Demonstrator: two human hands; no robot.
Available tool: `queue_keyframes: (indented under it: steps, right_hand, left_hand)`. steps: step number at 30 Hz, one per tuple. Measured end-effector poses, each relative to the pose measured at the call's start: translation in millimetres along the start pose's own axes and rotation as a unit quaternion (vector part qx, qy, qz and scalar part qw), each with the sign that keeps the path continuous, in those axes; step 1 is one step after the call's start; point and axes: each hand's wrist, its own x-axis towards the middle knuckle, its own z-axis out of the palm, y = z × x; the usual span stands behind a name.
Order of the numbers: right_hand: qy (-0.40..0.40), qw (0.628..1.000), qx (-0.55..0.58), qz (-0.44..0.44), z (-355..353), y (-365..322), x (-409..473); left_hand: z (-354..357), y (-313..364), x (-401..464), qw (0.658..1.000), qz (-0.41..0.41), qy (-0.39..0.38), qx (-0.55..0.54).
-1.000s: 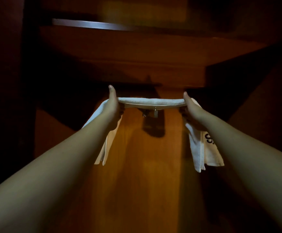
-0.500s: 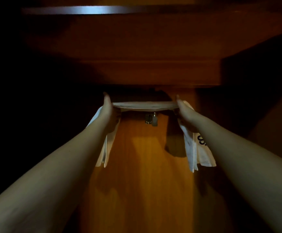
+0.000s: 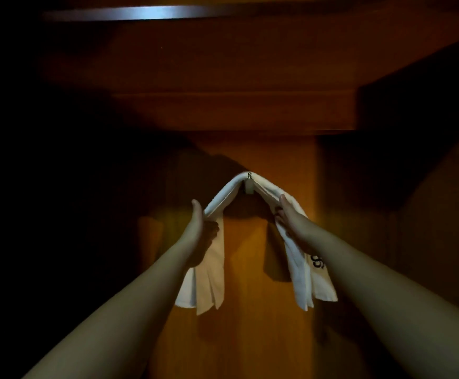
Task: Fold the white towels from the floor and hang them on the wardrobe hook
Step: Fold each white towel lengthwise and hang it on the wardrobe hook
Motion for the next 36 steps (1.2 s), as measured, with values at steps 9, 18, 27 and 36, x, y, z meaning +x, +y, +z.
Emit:
queue_keyframes:
  steps: [9, 18, 27, 36]
  right_hand:
    - [-0.086, 0.991, -0.065, 0.081, 33.4, 54.5, -30.0]
    - [-0.068, 0.977, -0.184, 0.082, 52.3, 48.7, -97.5]
    - [-0.067, 0.898, -0.404, 0.161, 74.2, 44.2, -212.2]
    - [-0.116, 0.838, -0.461, 0.268, 89.7, 83.6, -392.2]
  left_hand:
    - [32.8, -52.1, -41.6, 0.980, 0.009, -0.087, 0.181]
    - [23.6, -63.5, -82.7, 0.992, 0.038, 0.058, 0.108]
    - [5.7, -89.0, -151.9, 0.904, 0.024, -0.054, 0.424]
    - [0.8, -152.2, -277.6, 0.790, -0.021, -0.264, 0.553]
